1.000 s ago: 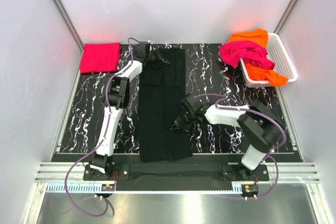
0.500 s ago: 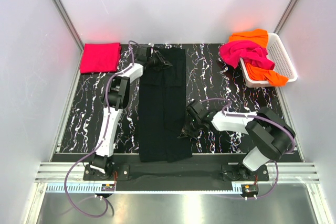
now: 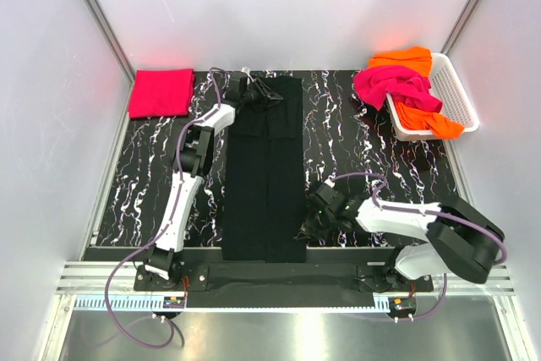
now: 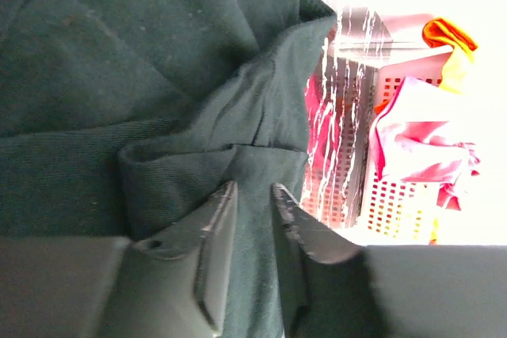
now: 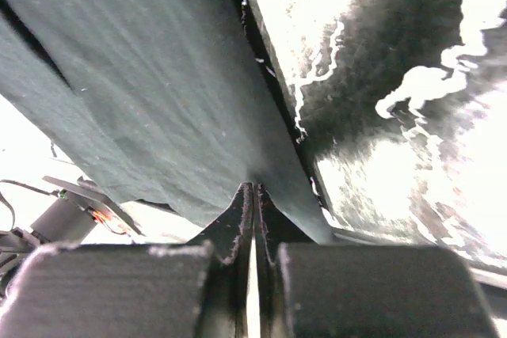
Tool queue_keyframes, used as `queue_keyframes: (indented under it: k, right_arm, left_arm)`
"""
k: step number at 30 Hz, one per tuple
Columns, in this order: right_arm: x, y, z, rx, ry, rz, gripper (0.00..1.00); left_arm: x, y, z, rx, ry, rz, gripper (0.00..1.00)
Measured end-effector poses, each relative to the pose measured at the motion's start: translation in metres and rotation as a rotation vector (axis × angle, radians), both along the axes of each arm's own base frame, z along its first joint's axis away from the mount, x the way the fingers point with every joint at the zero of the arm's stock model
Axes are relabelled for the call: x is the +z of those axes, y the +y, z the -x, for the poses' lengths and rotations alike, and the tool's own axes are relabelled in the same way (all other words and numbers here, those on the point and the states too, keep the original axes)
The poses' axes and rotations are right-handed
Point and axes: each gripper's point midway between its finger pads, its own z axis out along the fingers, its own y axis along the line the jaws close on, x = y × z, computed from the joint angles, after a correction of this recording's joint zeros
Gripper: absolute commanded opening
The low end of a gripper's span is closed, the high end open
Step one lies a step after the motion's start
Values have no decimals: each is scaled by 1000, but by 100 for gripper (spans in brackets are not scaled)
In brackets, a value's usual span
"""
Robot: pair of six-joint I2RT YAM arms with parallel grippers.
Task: Fold and stack the t-shirts
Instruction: Fold the tshirt
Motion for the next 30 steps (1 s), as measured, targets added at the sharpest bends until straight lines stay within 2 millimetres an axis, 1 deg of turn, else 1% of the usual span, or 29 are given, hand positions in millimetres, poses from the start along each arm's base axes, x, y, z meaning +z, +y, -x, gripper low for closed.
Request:
queue_keyframes:
  k: [2,3,4,5,6,7,8,9,11,13,14,15,16,17,18,19,20,21,24,25,26,27,28,30]
  right_arm:
    - [6,-5,-2,13,-37,12,19]
    - [10,-7,-4,26,-54,18,28]
    - [15,-7,-6,41,-73,20,31]
    - [20,-8,-9,62,-92,25,37]
    - [24,-8,-11,85,-106,31,44]
    - [27,-9,-12,108,-118,36,48]
    - [29,-10,-13,133,-129,40,51]
    - [31,-11,-11,162,-133,37,54]
    - [34,-15,-3,212,-128,31,63]
    - [37,-19,6,254,-133,8,70]
    - [39,-22,11,270,-137,-7,72]
    - [40,-26,16,282,-142,-22,73]
    - [41,-29,21,291,-144,-38,73]
    - [41,-31,25,300,-147,-55,72]
    - [39,-34,28,306,-146,-67,72]
    - [37,-36,32,310,-143,-73,70]
    - [34,-38,34,315,-135,-78,67]
    - [32,-39,35,317,-132,-81,62]
    - [27,-38,34,323,-120,-94,53]
    - [25,-36,32,326,-120,-99,52]
    - [22,-34,30,329,-117,-103,52]
    - [19,-31,29,331,-116,-107,52]
    - [16,-30,28,332,-114,-107,52]
    - [8,-29,28,332,-103,-105,52]
  left_arm:
    - [2,-1,2,-10,-4,-9,38]
    - [6,-1,5,-19,-4,-21,39]
    - [8,1,10,-31,2,-45,43]
    - [10,4,20,-47,21,-75,45]
    - [19,7,31,-64,36,-105,47]
    - [26,11,41,-80,43,-134,48]
    - [38,16,55,-101,45,-169,50]
    - [56,22,71,-122,40,-204,51]
    - [97,37,108,-161,-4,-275,54]
    - [141,55,153,-193,-74,-343,55]
    - [157,66,178,-203,-105,-377,55]
    - [171,77,205,-209,-129,-409,55]
    - [176,85,226,-215,-140,-432,55]
    - [176,95,250,-220,-153,-456,55]
    - [170,105,276,-228,-140,-479,55]
    - [156,113,300,-237,-111,-498,54]
    - [137,121,324,-245,-69,-513,54]
    - [113,129,349,-257,-3,-529,52]
    - [45,151,414,-287,233,-586,51]
    - [29,156,435,-297,309,-603,50]
    - [19,159,452,-304,366,-619,50]
    - [16,160,462,-304,397,-627,50]
    - [18,158,465,-294,401,-621,51]
    - [25,155,461,-257,378,-603,51]
